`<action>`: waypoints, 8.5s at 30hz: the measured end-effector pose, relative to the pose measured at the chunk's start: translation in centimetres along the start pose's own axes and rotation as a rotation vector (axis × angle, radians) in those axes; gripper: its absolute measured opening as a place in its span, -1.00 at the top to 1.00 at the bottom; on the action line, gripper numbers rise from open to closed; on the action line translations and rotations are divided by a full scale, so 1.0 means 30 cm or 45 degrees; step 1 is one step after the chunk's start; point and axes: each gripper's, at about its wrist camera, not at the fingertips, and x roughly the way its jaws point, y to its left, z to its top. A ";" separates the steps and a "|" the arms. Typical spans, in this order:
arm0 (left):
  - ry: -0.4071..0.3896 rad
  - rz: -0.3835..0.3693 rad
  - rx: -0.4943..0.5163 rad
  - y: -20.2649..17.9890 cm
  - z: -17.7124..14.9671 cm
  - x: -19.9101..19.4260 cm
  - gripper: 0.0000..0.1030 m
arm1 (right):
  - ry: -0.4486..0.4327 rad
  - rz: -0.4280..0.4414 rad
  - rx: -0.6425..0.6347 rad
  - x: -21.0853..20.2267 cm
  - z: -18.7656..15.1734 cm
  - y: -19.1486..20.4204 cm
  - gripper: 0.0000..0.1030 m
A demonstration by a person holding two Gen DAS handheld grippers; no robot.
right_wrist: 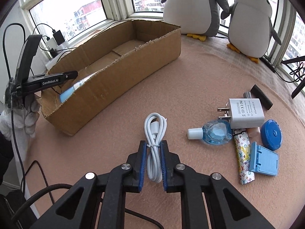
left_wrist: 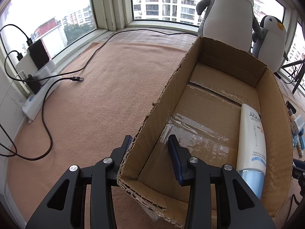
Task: Organize rigid objects
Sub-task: 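Grasp the coiled white USB cable with the right gripper, then lower the cable into the box and open the right gripper, then move the right gripper back and grasp the white charger plug, then carry the charger plug into the box and open the right gripper, then move the right gripper back toward the remaining items, then close the right gripper on the blue round tape measure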
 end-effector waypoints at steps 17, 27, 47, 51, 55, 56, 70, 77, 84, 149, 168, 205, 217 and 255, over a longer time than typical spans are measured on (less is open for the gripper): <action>-0.001 -0.006 0.005 -0.010 0.003 0.003 0.27 | -0.286 0.125 0.049 -0.140 0.287 0.192 0.76; -0.003 -0.011 0.001 -0.014 0.004 0.004 0.27 | -0.245 0.146 0.027 -0.031 0.351 0.287 0.76; -0.005 -0.011 0.001 -0.010 0.003 0.005 0.26 | -0.304 0.066 0.069 -0.083 0.319 0.233 -0.40; -0.005 -0.011 0.000 -0.011 0.003 0.006 0.26 | -0.317 0.038 0.107 -0.112 0.299 0.175 -0.40; -0.005 -0.011 0.000 -0.011 0.003 0.006 0.26 | -0.336 0.009 0.152 -0.147 0.279 0.109 -0.40; -0.005 -0.011 0.000 -0.010 0.002 0.005 0.26 | -0.341 -0.006 0.158 -0.156 0.274 0.092 -0.40; -0.005 -0.012 0.000 -0.009 0.001 0.005 0.26 | -0.338 -0.213 0.237 -0.216 0.160 -0.140 -0.40; -0.006 -0.011 0.000 -0.008 0.001 0.005 0.26 | -0.282 -0.334 0.214 -0.180 0.111 -0.221 -0.40; -0.006 -0.012 0.000 -0.008 0.001 0.005 0.26 | -0.226 -0.395 0.177 -0.110 0.107 -0.243 -0.40; -0.008 -0.022 -0.006 -0.013 0.015 0.019 0.26 | -0.270 -0.082 0.059 0.032 0.448 0.088 0.13; -0.010 -0.020 -0.003 -0.012 0.010 0.024 0.26 | -0.302 -0.072 0.012 0.050 0.470 0.143 -0.58; -0.016 -0.004 0.016 -0.010 0.003 0.016 0.26 | -0.324 -0.329 0.420 -0.294 0.082 -0.333 -0.58; -0.018 0.000 0.020 -0.009 0.002 0.016 0.25 | -0.250 -0.457 0.519 -0.252 -0.038 -0.507 -0.54; -0.017 0.001 0.021 -0.010 0.002 0.016 0.25 | 0.009 -0.423 0.390 -0.023 0.006 -0.539 0.11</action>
